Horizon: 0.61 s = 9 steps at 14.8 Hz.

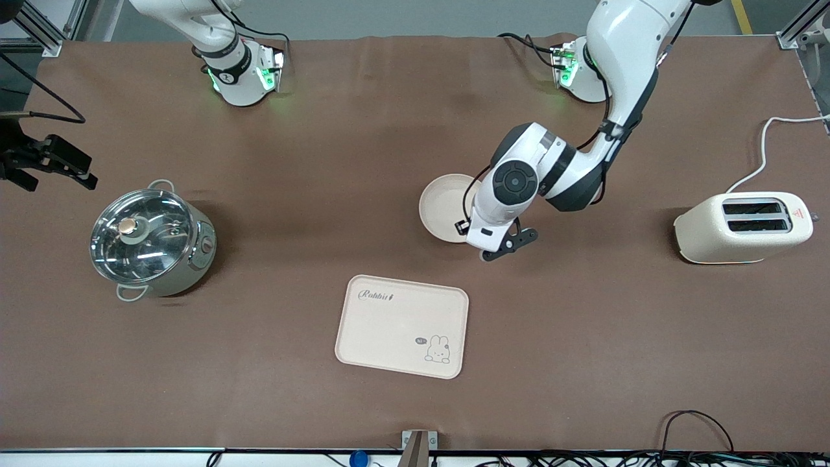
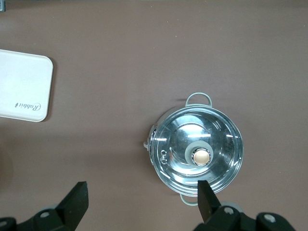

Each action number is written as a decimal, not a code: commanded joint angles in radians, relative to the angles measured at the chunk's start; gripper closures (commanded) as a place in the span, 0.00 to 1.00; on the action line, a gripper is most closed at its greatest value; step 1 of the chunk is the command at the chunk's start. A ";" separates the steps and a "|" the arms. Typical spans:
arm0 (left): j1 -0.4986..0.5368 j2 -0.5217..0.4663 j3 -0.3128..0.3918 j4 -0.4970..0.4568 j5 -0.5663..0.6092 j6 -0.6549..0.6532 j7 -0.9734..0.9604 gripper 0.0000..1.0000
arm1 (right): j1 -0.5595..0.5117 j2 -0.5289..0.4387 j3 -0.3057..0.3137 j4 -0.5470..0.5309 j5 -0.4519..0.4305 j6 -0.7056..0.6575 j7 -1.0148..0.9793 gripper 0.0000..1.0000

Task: Place bun in plate and plate on tray
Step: 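Carry the bun with the left gripper over the white plate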

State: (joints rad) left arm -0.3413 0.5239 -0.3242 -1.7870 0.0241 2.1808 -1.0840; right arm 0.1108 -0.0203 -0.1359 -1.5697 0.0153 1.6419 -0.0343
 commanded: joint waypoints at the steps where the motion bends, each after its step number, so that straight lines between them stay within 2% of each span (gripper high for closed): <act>1: -0.024 -0.013 -0.006 -0.090 0.019 0.114 -0.074 0.48 | 0.009 -0.010 -0.005 -0.015 -0.006 0.010 0.016 0.00; 5: -0.073 -0.021 -0.019 -0.124 0.019 0.132 -0.194 0.49 | 0.012 -0.012 -0.005 -0.015 -0.006 0.006 0.016 0.00; 9: -0.074 -0.019 -0.033 -0.189 0.020 0.226 -0.203 0.49 | 0.012 -0.010 -0.005 -0.010 -0.006 0.010 0.016 0.00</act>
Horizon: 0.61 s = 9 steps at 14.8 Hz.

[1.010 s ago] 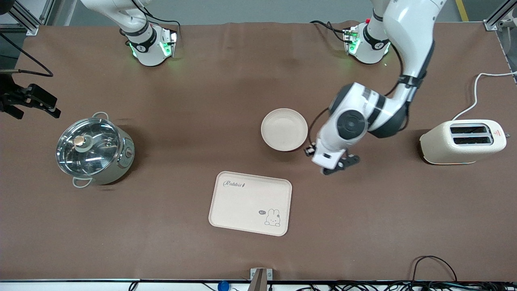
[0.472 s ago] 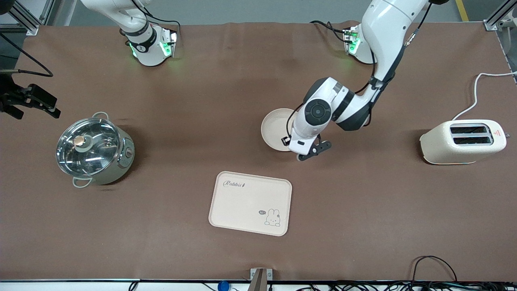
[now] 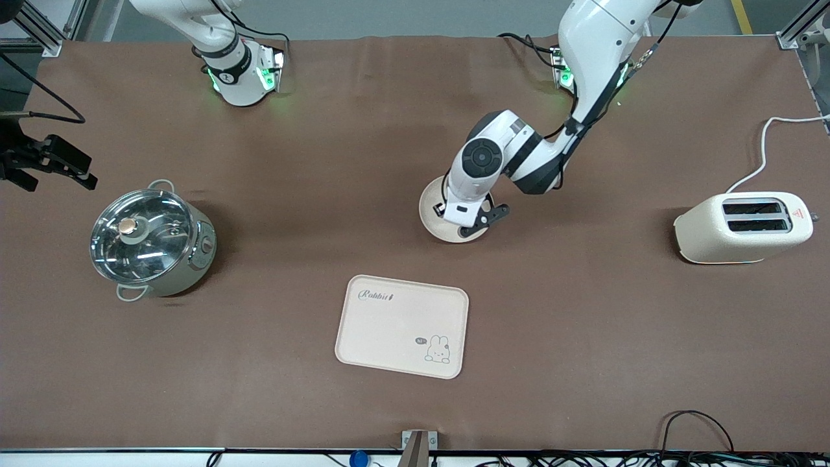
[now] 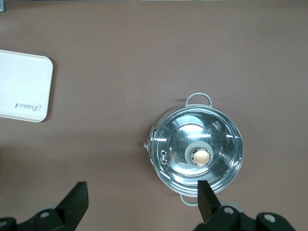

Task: Place bun in plate and plate on tray
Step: 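Lower the bun onto the plate and open the left gripper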

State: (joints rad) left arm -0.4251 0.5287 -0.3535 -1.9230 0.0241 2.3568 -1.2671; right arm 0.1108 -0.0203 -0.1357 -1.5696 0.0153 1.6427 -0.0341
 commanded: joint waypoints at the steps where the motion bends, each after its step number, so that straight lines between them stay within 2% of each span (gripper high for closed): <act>1: 0.006 -0.016 -0.004 -0.053 0.020 0.061 -0.020 0.48 | 0.010 -0.009 -0.005 -0.009 -0.006 0.009 0.016 0.00; 3: 0.003 -0.009 -0.004 -0.054 0.020 0.078 -0.021 0.48 | 0.010 -0.007 -0.005 -0.007 -0.005 0.009 0.016 0.00; 4: 0.000 -0.009 -0.004 -0.062 0.020 0.078 -0.021 0.44 | 0.012 -0.007 -0.005 -0.007 -0.005 0.011 0.016 0.00; 6: 0.002 -0.007 -0.004 -0.065 0.020 0.078 -0.023 0.24 | 0.012 -0.007 -0.005 -0.007 -0.005 0.012 0.016 0.00; 7: 0.006 -0.009 -0.004 -0.067 0.020 0.075 -0.038 0.10 | 0.013 -0.007 -0.005 -0.009 -0.003 0.014 0.016 0.00; 8: 0.006 -0.015 -0.004 -0.065 0.020 0.068 -0.060 0.01 | 0.015 -0.007 -0.005 -0.007 -0.003 0.014 0.016 0.00; 9: 0.011 -0.021 -0.004 -0.057 0.020 0.065 -0.064 0.00 | 0.015 -0.007 -0.005 -0.007 -0.003 0.014 0.017 0.00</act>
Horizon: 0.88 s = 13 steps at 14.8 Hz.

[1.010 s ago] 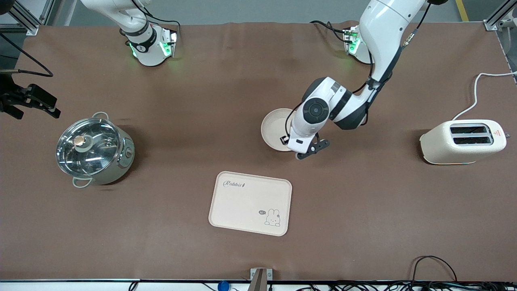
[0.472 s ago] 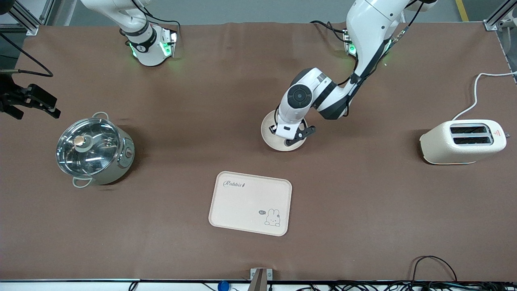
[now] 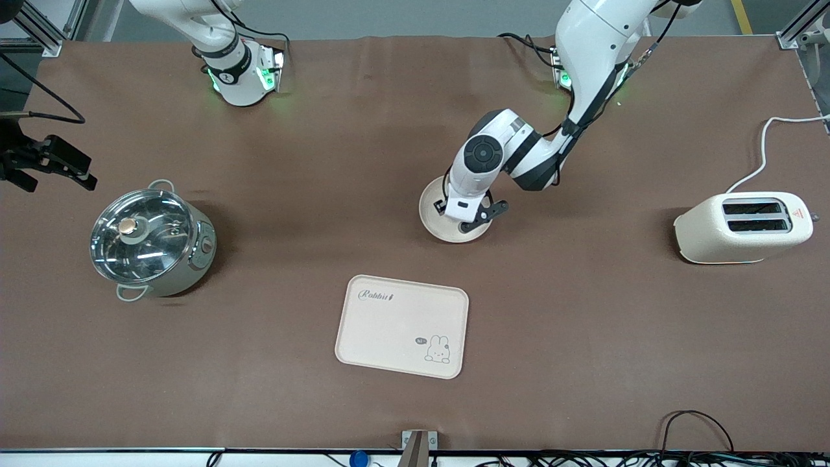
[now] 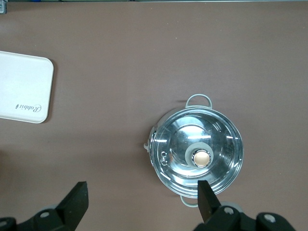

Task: Place bun in plate and plate on tray
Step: 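Lower the bun onto the plate and open the left gripper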

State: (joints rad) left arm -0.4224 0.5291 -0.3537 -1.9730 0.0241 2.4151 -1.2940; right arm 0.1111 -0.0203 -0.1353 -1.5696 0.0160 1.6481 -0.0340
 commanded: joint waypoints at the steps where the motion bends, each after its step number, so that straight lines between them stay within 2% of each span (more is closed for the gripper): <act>1: 0.016 -0.037 -0.004 -0.004 0.020 0.002 -0.030 0.00 | 0.015 -0.007 -0.006 -0.007 -0.004 0.007 0.017 0.00; 8: 0.129 -0.204 -0.002 0.063 0.020 -0.273 0.102 0.00 | 0.015 -0.007 -0.006 -0.007 -0.004 0.009 0.016 0.00; 11: 0.163 -0.250 0.007 0.109 0.023 -0.361 0.288 0.00 | 0.015 -0.001 -0.006 0.003 -0.002 0.006 0.002 0.00; 13: 0.210 -0.270 0.005 0.160 0.072 -0.398 0.418 0.00 | 0.045 -0.001 -0.004 0.003 -0.001 0.004 0.003 0.00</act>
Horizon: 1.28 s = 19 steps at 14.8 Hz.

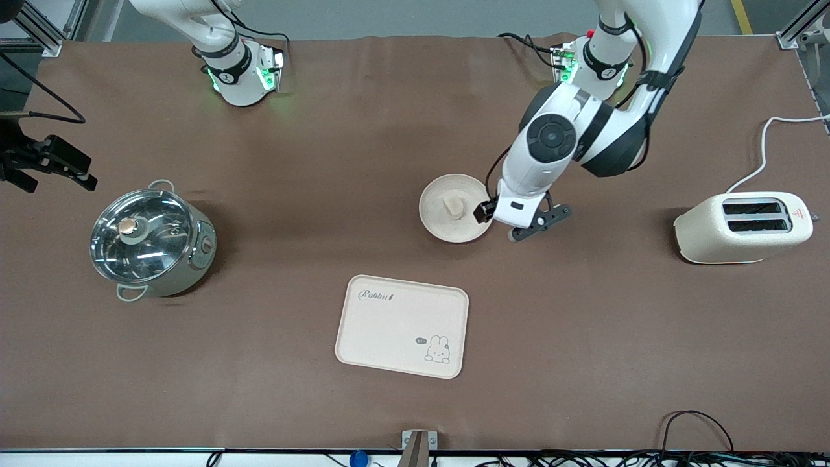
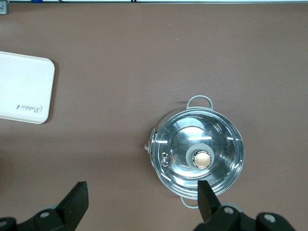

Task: Place bun in plate and plate on tray
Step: 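Raise the left gripper away while the right gripper reaches the plate, then grasp the plate rim with the right gripper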

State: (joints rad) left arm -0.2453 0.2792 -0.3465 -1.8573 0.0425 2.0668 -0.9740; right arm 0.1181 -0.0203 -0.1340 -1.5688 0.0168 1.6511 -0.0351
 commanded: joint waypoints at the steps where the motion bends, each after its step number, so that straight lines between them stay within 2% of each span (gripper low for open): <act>1: 0.067 -0.021 -0.011 0.079 0.072 -0.057 0.147 0.00 | 0.047 0.002 -0.007 0.003 0.017 0.007 0.004 0.00; 3: 0.101 -0.026 -0.002 0.162 0.060 -0.057 0.213 0.00 | 0.060 0.035 -0.007 0.001 0.084 0.003 0.004 0.00; 5: 0.193 -0.023 -0.002 0.245 0.059 -0.106 0.227 0.00 | 0.116 0.086 -0.007 0.000 0.089 0.007 0.017 0.00; 7: 0.262 -0.046 0.001 0.254 0.059 -0.122 0.357 0.00 | 0.170 0.134 -0.007 0.000 0.127 0.010 0.020 0.00; 9: 0.284 -0.073 0.046 0.251 0.054 -0.126 0.567 0.00 | 0.219 0.199 -0.007 -0.005 0.202 0.050 0.110 0.00; 11: 0.276 -0.118 0.113 0.254 0.053 -0.139 0.673 0.00 | 0.311 0.268 -0.007 -0.046 0.293 0.186 0.293 0.00; 13: 0.273 -0.165 0.171 0.262 0.053 -0.192 0.690 0.00 | 0.417 0.330 -0.007 -0.129 0.354 0.383 0.420 0.00; 16: 0.262 -0.207 0.202 0.332 0.065 -0.353 0.692 0.00 | 0.572 0.428 -0.007 -0.253 0.487 0.690 0.435 0.00; 17: 0.265 -0.213 0.210 0.351 0.063 -0.393 0.693 0.00 | 0.613 0.453 -0.007 -0.278 0.529 0.755 0.435 0.03; 19: 0.255 -0.203 0.210 0.372 0.054 -0.415 0.696 0.00 | 0.688 0.476 -0.007 -0.324 0.575 0.843 0.435 0.21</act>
State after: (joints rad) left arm 0.0327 0.0605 -0.1497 -1.5185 0.0929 1.6863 -0.2910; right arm 0.7462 0.4706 -0.1257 -1.8348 0.5396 2.4331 0.3911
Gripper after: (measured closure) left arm 0.000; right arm 0.031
